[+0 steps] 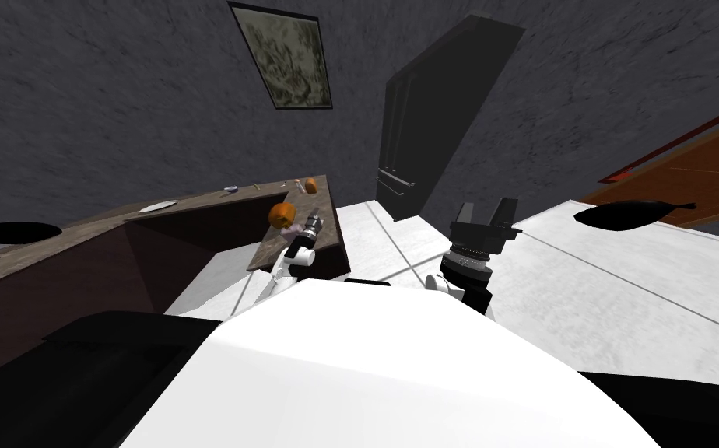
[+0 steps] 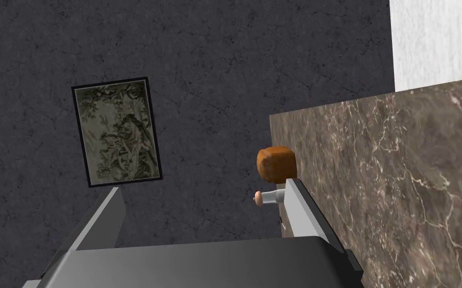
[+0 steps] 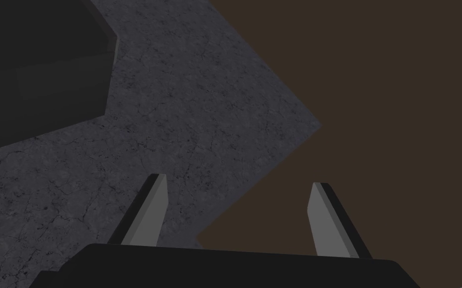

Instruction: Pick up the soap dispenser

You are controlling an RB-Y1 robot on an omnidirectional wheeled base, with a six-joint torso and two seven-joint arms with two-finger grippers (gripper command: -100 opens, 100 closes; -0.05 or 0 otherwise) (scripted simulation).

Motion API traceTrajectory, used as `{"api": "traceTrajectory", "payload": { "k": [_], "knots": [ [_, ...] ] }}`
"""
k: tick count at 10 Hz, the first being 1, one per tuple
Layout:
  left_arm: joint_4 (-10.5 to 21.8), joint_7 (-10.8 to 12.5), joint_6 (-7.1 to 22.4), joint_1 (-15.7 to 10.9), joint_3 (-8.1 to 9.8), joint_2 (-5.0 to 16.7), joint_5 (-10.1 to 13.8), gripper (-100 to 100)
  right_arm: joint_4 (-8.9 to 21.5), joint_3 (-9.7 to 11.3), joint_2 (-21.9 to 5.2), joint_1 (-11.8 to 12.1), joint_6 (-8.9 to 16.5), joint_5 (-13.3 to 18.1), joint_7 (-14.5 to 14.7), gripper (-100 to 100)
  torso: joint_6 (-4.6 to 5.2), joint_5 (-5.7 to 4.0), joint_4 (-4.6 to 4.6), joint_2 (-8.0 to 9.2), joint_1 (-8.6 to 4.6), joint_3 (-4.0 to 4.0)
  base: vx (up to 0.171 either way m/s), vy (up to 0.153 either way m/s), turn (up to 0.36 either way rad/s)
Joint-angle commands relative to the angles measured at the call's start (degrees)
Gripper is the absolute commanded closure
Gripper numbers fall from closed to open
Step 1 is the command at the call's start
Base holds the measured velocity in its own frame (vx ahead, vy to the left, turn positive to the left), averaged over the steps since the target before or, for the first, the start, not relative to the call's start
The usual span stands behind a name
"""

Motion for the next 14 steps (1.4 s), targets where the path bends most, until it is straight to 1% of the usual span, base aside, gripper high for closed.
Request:
{"api": "traceTrajectory", "payload": {
  "k": [1,2,3,4,5,6,7,8,9,10,11,12,13,14],
  "knots": [
    [0.9,-0.1,2.9,-0.7,0.32,1.0,0.6,-100,0.0,0.0,0.0,0.0,0.0,0.0,0.0,0,0.00,0.00,0.00,0.00,0.00,0.00,0.045,-0.089,-0.042],
    [0.9,-0.1,3.2,-0.7,0.32,1.0,0.6,-100,0.0,0.0,0.0,0.0,0.0,0.0,0.0,0,-0.02,-0.01,-0.01,-0.03,0.01,-0.02,0.027,-0.036,0.007],
    [3.4,-0.6,5.5,-2.5,0.76,2.7,1.7,-100,0.0,0.0,0.0,0.0,0.0,0.0,0.0,0,-0.03,0.02,0.00,0.02,0.16,0.01,0.056,-0.086,-0.092],
    [3.4,-0.6,7.1,-2.5,0.76,2.7,1.7,-100,0.0,0.0,0.0,0.0,0.0,0.0,0.0,0,0.00,0.00,-0.01,-0.07,0.03,-0.04,0.057,-0.083,-0.031],
    [5.5,-1.0,9.0,-4.3,1.22,4.5,2.8,-100,0.0,0.0,0.0,0.0,0.0,0.0,0.0,0,-0.03,-0.01,-0.02,-0.07,0.03,-0.04,0.064,-0.120,-0.056],
    [6.1,-1.0,10.9,-4.3,1.22,4.5,2.8,-100,0.0,0.0,0.0,0.0,0.0,0.0,0.0,0,0.00,-0.03,-0.02,-0.12,-0.10,-0.07,0.066,-0.103,-0.036],
    [8.5,-1.6,12.7,-6.2,1.69,6.2,3.8,-100,0.0,0.0,0.0,0.0,0.0,0.0,0.0,0,-0.03,-0.03,-0.03,-0.11,-0.05,-0.07,0.066,-0.124,-0.085],
    [8.8,-1.6,14.3,-6.2,1.69,6.2,3.8,-100,0.0,0.0,0.0,0.0,0.0,0.0,0.0,0,-0.01,-0.04,-0.03,-0.12,-0.13,-0.07,0.053,-0.095,-0.026],
    [8.8,-1.6,14.9,-6.2,1.69,6.2,3.8,-100,0.0,0.0,0.0,0.0,0.0,0.0,0.0,0,-0.03,-0.03,-0.02,-0.08,-0.04,-0.05,0.029,-0.032,0.013],
    [11.0,-2.1,17.4,-8.0,2.17,8.0,4.9,-100,0.0,0.0,0.0,0.0,0.0,0.0,0.0,0,-0.04,0.01,0.00,0.01,0.16,0.00,0.057,-0.075,-0.066],
    [11.5,-2.1,18.8,-8.0,2.17,8.0,4.9,-100,0.0,0.0,0.0,0.0,0.0,0.0,0.0,0,-0.02,0.00,-0.01,-0.05,0.06,-0.03,0.055,-0.079,-0.039],
    [12.9,-2.6,21.1,-9.9,2.65,9.7,6.0,-100,0.0,0.0,0.0,0.0,0.0,0.0,0.0,0,-0.03,0.00,-0.02,-0.05,0.05,-0.04,0.053,-0.097,-0.071],
    [14.3,-2.6,22.6,-9.9,2.65,9.7,6.0,-100,0.0,0.0,0.0,0.0,0.0,0.0,0.0,0,-0.01,-0.02,-0.02,-0.07,-0.01,-0.04,0.054,-0.092,-0.025],
    [16.5,-3.2,24.2,-11.7,3.14,11.4,7.1,-100,0.0,0.0,0.0,0.0,0.0,0.0,0.0,0,-0.03,-0.02,-0.02,-0.06,-0.01,-0.04,0.072,-0.113,-0.057]
  ]
}}
